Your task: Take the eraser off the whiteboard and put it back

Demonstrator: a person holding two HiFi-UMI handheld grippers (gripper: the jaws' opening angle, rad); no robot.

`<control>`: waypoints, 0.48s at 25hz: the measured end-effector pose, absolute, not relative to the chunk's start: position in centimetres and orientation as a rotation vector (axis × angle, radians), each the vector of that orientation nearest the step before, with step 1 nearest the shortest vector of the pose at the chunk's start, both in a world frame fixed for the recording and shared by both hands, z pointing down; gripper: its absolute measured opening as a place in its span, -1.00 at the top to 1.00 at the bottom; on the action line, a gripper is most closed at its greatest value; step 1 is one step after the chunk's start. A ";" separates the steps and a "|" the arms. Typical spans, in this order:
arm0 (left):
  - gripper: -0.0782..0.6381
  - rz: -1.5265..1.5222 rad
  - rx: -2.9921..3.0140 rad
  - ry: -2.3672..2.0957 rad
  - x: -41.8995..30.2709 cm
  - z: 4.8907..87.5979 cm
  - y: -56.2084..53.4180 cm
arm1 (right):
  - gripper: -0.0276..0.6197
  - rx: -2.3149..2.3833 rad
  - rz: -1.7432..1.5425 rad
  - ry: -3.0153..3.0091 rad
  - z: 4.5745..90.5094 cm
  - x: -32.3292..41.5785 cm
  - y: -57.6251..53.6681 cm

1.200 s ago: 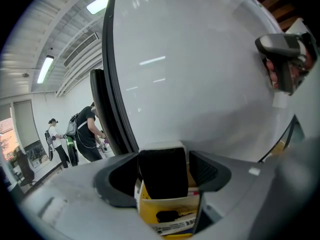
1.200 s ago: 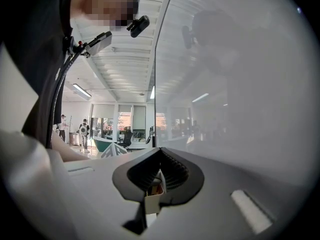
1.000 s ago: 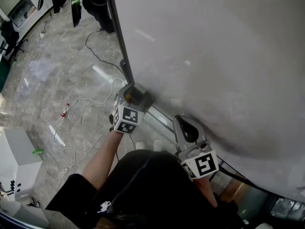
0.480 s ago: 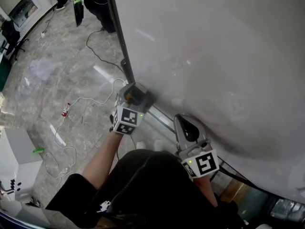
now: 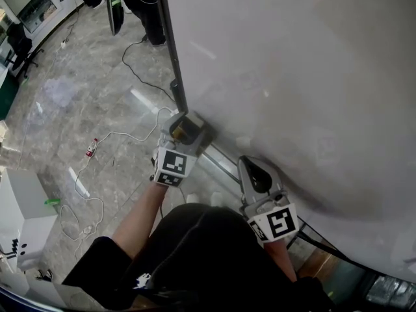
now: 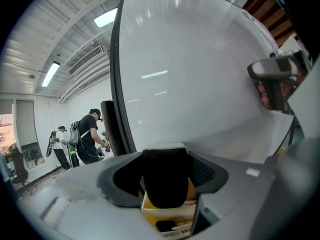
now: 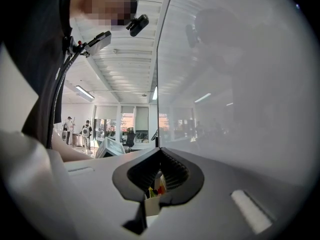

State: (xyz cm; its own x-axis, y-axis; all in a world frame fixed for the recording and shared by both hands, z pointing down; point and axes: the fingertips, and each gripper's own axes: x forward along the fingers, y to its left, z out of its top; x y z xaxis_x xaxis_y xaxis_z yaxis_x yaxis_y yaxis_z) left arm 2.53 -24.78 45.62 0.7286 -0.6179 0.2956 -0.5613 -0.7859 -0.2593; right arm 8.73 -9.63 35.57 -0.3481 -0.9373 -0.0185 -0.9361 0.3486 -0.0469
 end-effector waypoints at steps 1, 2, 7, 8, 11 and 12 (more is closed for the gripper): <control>-0.01 -0.543 -2.778 0.955 2.2 45.5 -24.5 | 0.89 -1.763 -0.040 2.548 35.7 8.5 -9.5; -0.01 -0.530 -2.777 0.956 1.9 45.5 -24.1 | 0.89 -1.756 -0.035 2.550 35.9 8.1 -9.3; -0.01 -0.462 -2.771 0.978 1.0 43.9 -23.0 | 0.89 -1.714 -0.019 2.572 35.8 7.0 -9.4; -0.01 -0.450 -2.768 0.982 0.8 43.5 -22.8 | 0.89 -1.706 -0.017 2.578 35.8 6.9 -9.5; -0.01 -0.417 -2.755 1.000 0.1 42.1 -22.2 | 0.89 -1.678 -0.013 2.597 35.6 6.2 -9.7; -0.01 -0.402 -2.752 1.009 -0.2 41.6 -22.1 | 0.89 -1.666 -0.009 2.603 35.4 6.0 -9.9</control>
